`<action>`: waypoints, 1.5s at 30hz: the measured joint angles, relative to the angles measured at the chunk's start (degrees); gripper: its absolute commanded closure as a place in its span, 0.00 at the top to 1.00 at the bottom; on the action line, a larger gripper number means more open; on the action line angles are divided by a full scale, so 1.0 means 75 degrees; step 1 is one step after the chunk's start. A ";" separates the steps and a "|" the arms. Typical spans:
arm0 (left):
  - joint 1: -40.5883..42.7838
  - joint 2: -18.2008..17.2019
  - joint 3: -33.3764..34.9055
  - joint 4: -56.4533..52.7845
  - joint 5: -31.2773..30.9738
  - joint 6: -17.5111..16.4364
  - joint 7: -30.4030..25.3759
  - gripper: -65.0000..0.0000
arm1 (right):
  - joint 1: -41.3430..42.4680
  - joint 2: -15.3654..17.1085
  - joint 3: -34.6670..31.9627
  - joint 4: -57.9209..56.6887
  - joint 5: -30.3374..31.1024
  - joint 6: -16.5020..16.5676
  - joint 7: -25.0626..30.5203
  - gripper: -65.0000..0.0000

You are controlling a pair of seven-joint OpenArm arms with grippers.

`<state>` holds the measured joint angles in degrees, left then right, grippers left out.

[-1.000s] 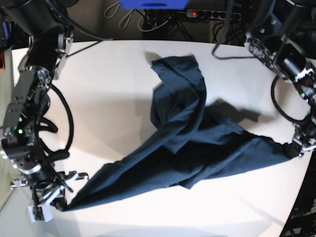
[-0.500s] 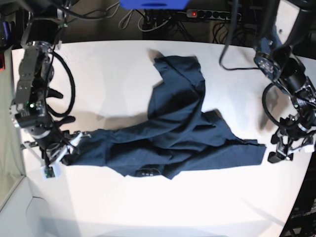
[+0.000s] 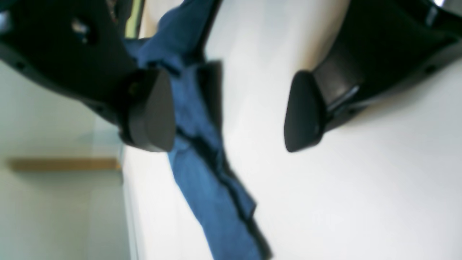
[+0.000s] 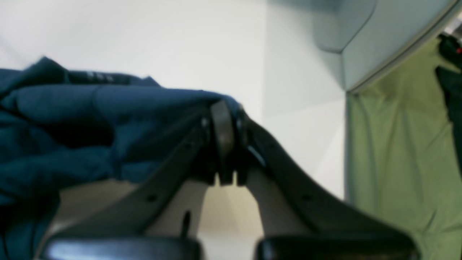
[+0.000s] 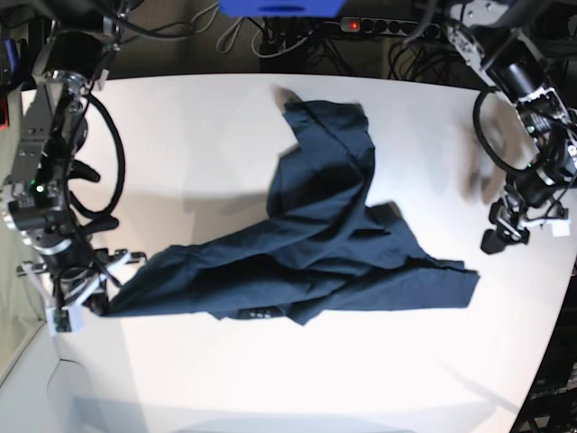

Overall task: Layout the t-shirt on the table in an organized manner, then fold the t-shirt properly
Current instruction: 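Release and regrasp the shirt at new edges with both grippers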

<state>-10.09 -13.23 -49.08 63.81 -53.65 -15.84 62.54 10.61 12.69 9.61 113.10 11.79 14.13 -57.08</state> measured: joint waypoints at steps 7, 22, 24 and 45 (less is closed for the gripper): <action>0.0516 0.0038 0.0224 0.0574 -0.0539 -0.0006 0.0023 0.71 | 0.1440 0.0361 0.0052 0.0321 -0.0058 0.0391 -0.0734 0.00; 0.0702 0.0003 0.0195 0.0921 -0.0600 -0.0006 0.0641 0.71 | 0.4558 -0.1682 -0.1411 0.0201 0.0251 0.1058 -0.1769 0.00; 0.0863 -0.0012 0.0201 0.1215 -0.0609 -0.0009 0.0597 0.71 | 0.4587 -0.2119 -0.1955 0.0090 0.0283 0.1061 -0.1708 0.00; 0.1990 0.0026 -0.0172 0.2049 -0.0627 -0.0009 0.0580 0.71 | 0.2970 -0.2699 -0.6117 -0.1390 0.0297 0.1087 -0.1064 0.65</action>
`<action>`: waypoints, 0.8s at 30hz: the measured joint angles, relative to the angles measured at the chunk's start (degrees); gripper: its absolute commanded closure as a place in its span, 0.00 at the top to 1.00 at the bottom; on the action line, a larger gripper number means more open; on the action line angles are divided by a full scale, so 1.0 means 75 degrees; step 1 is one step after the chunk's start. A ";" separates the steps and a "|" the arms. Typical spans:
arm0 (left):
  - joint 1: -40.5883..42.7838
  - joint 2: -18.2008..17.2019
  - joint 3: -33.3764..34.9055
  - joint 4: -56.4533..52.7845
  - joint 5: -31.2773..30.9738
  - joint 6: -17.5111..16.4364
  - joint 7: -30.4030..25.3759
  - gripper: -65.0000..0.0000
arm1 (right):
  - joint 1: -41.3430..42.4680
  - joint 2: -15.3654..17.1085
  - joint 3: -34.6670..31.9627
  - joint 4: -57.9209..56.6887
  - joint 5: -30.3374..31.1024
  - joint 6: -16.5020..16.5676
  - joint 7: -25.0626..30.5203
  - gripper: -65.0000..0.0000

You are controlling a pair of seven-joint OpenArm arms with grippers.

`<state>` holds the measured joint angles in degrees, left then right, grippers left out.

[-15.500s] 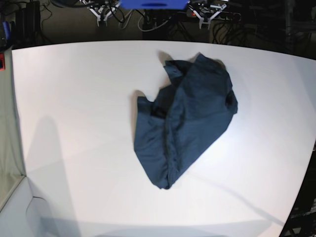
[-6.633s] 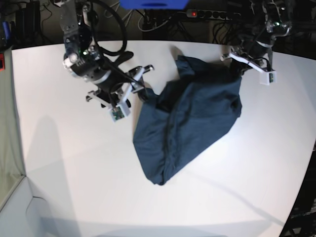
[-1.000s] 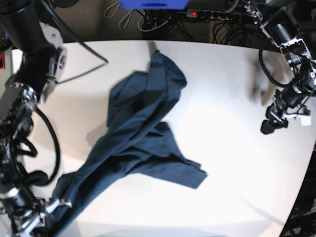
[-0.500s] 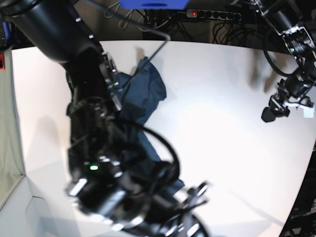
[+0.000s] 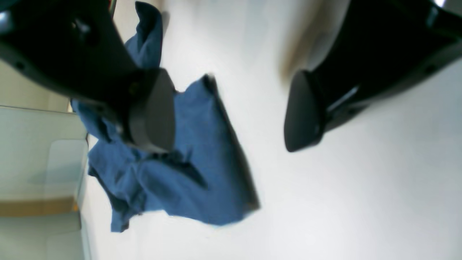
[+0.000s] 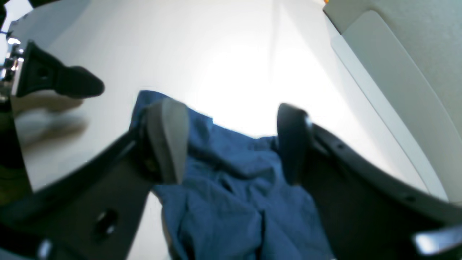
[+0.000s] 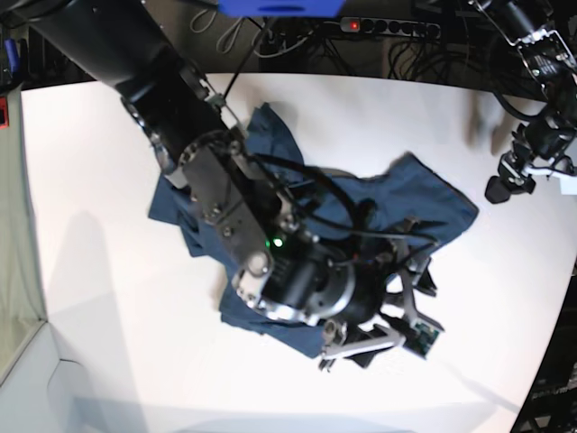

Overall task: Layout the t-shirt on the table in an organized manner, then fold the t-shirt properly
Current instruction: 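Release and regrasp the shirt at new edges with both grippers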

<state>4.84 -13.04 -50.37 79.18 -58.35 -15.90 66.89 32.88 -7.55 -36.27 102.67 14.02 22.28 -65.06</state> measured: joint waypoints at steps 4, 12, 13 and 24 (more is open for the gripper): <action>0.0015 0.0017 0.0233 -0.0009 0.0026 0.0003 -0.0052 0.71 | -0.0510 0.0562 0.0793 0.0530 -0.0032 0.0000 0.0096 0.66; -0.0055 0.0096 0.0764 -0.0055 0.0396 0.0087 -0.0574 0.71 | -0.2095 0.1559 0.2527 0.1387 -0.0023 0.0000 0.0082 0.66; -0.0096 0.0160 0.0871 -0.0061 0.0577 0.0090 -0.0647 0.71 | -0.2328 0.1629 0.2710 0.1495 -0.0067 0.0000 0.0134 0.66; -0.1099 0.0405 0.1227 -0.1664 0.1017 -0.0052 -0.1247 0.71 | -0.4313 0.1953 0.3707 0.1647 -0.0029 0.0000 0.0131 0.66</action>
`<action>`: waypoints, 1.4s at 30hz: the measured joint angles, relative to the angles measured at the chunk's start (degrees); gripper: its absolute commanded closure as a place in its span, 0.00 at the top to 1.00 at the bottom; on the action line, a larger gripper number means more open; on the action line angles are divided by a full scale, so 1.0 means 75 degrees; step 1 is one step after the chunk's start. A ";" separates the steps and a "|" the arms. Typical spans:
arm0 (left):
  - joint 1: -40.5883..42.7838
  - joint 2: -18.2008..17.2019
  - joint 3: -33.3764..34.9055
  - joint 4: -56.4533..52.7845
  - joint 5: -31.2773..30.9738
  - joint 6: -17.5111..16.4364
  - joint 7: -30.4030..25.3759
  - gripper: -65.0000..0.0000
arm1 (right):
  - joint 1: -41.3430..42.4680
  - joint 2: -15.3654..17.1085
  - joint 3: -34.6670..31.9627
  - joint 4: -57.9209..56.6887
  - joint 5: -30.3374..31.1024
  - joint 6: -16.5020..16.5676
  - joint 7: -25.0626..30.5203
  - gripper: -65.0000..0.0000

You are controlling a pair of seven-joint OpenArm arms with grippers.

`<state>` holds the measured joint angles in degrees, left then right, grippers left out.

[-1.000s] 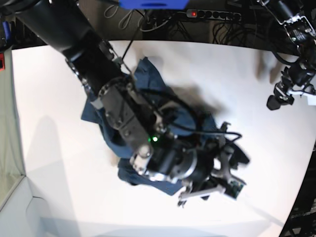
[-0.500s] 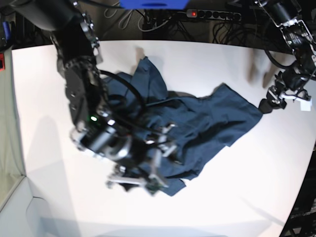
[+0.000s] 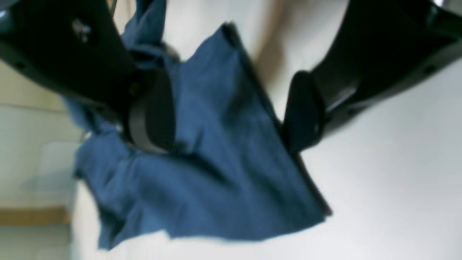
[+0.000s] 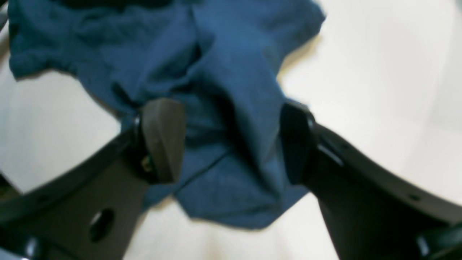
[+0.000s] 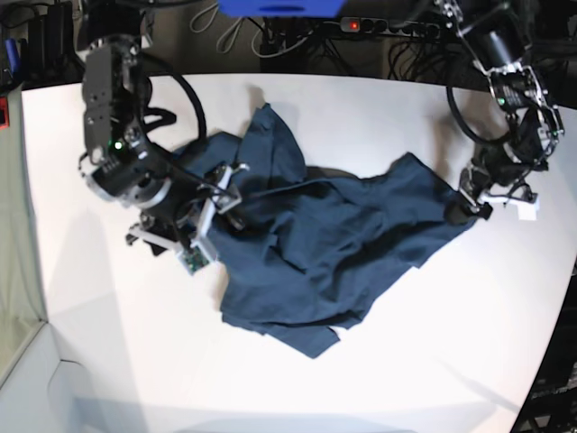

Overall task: Layout the t-shirt on the table in an organized manner, then fold the t-shirt properly
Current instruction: 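Release and regrasp the shirt at new edges with both grippers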

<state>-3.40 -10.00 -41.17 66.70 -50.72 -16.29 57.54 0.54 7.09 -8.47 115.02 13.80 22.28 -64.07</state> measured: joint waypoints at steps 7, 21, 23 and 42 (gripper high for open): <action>-0.0254 -0.0064 0.0000 -0.0705 -0.0216 -0.0146 -0.0437 0.59 | -0.1000 -0.0038 -0.0009 -0.0003 0.0003 0.0003 0.0015 0.66; -0.0839 -0.0256 0.0796 -0.1594 0.0277 -0.0015 -0.1212 0.00 | -0.2022 -0.0291 -0.0667 -0.0038 0.0000 -0.0003 0.0041 0.66; -0.0933 -0.0344 0.0749 -0.1649 0.0256 0.0006 -0.1087 0.00 | -0.2022 -0.0289 -0.0656 -0.0055 -0.0003 -0.0003 0.0035 0.66; -0.0903 -0.0338 0.0035 0.0332 -0.0513 0.0140 -0.0160 0.00 | -0.2002 -0.0545 -0.1346 -0.1311 -0.0023 -0.0012 0.0641 0.66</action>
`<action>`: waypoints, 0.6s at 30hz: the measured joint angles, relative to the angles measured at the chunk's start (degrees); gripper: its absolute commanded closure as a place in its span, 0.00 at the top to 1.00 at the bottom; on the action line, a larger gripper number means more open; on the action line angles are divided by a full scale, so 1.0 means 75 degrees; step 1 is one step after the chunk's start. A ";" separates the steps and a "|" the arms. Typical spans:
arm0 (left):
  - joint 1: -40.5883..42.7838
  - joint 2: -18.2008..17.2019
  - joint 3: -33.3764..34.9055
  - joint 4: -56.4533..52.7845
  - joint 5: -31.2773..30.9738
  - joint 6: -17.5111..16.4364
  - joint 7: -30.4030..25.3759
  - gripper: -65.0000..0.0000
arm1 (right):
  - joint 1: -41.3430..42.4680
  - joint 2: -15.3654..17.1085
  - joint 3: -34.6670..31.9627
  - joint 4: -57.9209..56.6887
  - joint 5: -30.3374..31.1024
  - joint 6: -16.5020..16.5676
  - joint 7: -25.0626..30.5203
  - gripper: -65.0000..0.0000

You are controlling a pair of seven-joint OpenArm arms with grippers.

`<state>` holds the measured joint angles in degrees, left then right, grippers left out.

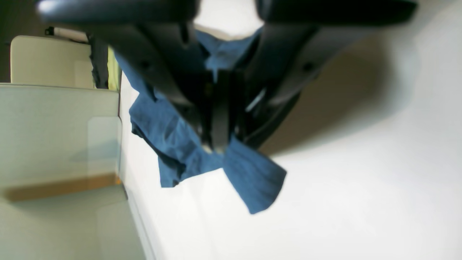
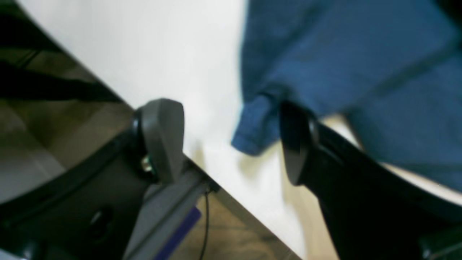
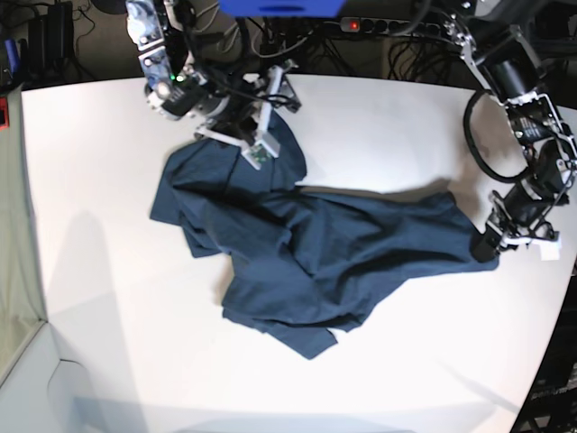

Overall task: Layout the t-shirt on the table in an organized manner, then fold the t-shirt properly
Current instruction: 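Release and regrasp the shirt at new edges with both grippers, then lift the shirt with both grippers and swing it up off the table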

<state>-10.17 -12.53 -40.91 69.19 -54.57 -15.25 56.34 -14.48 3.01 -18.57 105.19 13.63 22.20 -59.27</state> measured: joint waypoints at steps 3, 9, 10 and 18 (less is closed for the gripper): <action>0.0003 0.0000 0.0000 0.0000 -0.0003 0.0000 0.0003 0.00 | 0.0023 0.0015 -0.0239 -0.0423 -0.0012 -0.0015 0.0210 0.65; -0.0006 -0.0280 0.0003 0.0000 -0.0017 0.0003 0.0026 0.00 | 0.0102 0.0224 -0.0248 -0.0729 0.0082 0.0009 0.0682 0.34; -0.0012 -0.0318 -0.0047 0.0003 -0.0023 0.0003 0.0003 0.00 | 0.0102 0.0300 -0.0245 -0.0726 0.0073 0.0006 0.0682 0.24; -0.0219 -0.0766 -0.0434 -0.0038 -0.0251 0.0000 0.0026 0.00 | 0.0207 0.0484 0.0396 -0.0766 0.0163 -0.0017 0.0595 0.00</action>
<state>-11.81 -18.28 -44.16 68.90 -56.45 -15.25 56.53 -12.93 6.63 -15.59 99.44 14.85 22.06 -54.81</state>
